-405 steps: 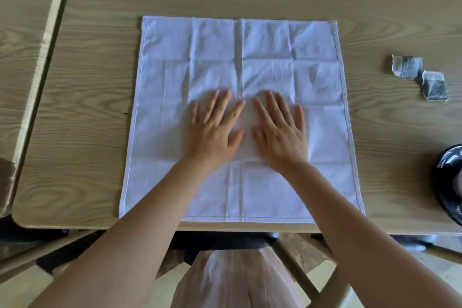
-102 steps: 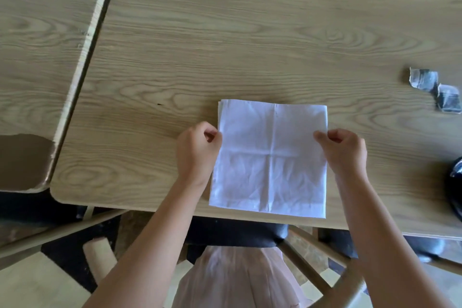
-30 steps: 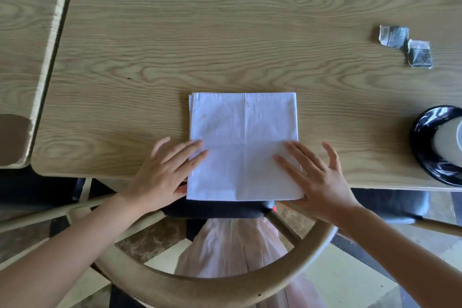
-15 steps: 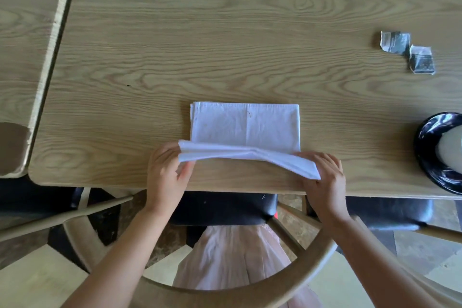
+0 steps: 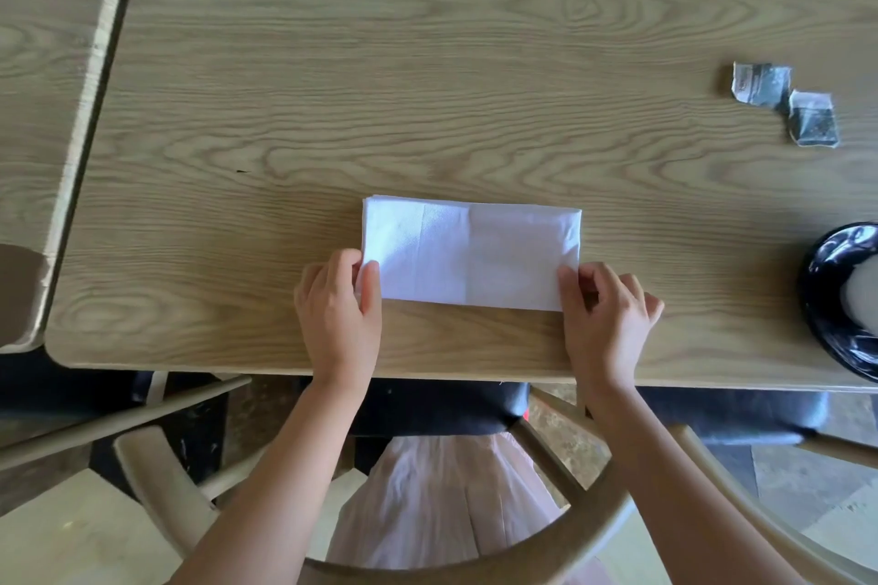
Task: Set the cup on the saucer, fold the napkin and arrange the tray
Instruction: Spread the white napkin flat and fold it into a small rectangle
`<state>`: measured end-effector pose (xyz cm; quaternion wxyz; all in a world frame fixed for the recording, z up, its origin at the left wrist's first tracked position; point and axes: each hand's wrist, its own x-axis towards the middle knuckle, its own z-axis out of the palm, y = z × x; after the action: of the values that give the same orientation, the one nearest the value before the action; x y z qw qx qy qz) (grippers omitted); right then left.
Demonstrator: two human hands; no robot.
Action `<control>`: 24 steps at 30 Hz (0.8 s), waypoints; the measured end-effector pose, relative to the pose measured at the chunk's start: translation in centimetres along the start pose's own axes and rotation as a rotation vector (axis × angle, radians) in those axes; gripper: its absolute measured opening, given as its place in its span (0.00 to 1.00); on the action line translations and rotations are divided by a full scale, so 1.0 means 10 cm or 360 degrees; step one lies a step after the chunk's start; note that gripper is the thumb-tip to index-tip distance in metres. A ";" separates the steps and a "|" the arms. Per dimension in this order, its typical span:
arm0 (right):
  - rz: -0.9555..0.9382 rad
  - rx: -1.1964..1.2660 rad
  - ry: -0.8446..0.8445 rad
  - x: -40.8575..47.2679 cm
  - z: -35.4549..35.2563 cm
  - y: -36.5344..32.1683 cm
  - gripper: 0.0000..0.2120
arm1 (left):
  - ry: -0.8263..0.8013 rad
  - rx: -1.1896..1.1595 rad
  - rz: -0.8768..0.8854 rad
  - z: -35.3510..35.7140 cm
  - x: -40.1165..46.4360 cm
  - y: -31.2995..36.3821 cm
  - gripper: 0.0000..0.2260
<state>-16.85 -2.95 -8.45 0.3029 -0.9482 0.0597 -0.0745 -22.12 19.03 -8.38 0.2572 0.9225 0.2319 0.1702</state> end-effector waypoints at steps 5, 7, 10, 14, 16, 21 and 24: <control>0.0028 -0.0042 -0.0011 0.06 0.02 -0.01 0.13 | -0.0040 0.0074 -0.0012 0.02 0.03 0.01 0.07; 0.0036 -0.0052 -0.0017 0.06 0.02 -0.01 0.12 | -0.0058 0.0074 -0.0023 0.02 0.04 0.02 0.08; 0.0061 -0.0044 0.0010 0.05 0.01 0.00 0.10 | -0.0121 0.0126 0.0009 0.01 0.08 0.03 0.07; 0.0141 0.0011 0.0037 0.05 0.03 -0.05 0.06 | -0.0110 0.0147 -0.0010 -0.01 0.13 0.05 0.06; 0.0175 0.0038 0.0105 0.06 0.03 -0.09 0.10 | -0.0050 0.0152 -0.0037 -0.04 0.13 0.06 0.15; -0.0501 -0.0401 0.0024 0.06 0.09 -0.29 0.24 | -0.0241 0.0327 0.0571 0.08 0.15 0.30 0.25; -0.0817 -0.0583 -0.0444 0.13 0.23 -0.41 0.26 | -0.0536 0.0484 0.0801 0.30 0.21 0.47 0.25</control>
<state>-14.84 1.45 -7.82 0.1043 -0.9720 -0.2104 -0.0058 -17.50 15.34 -7.83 0.1013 0.9938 -0.0260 0.0369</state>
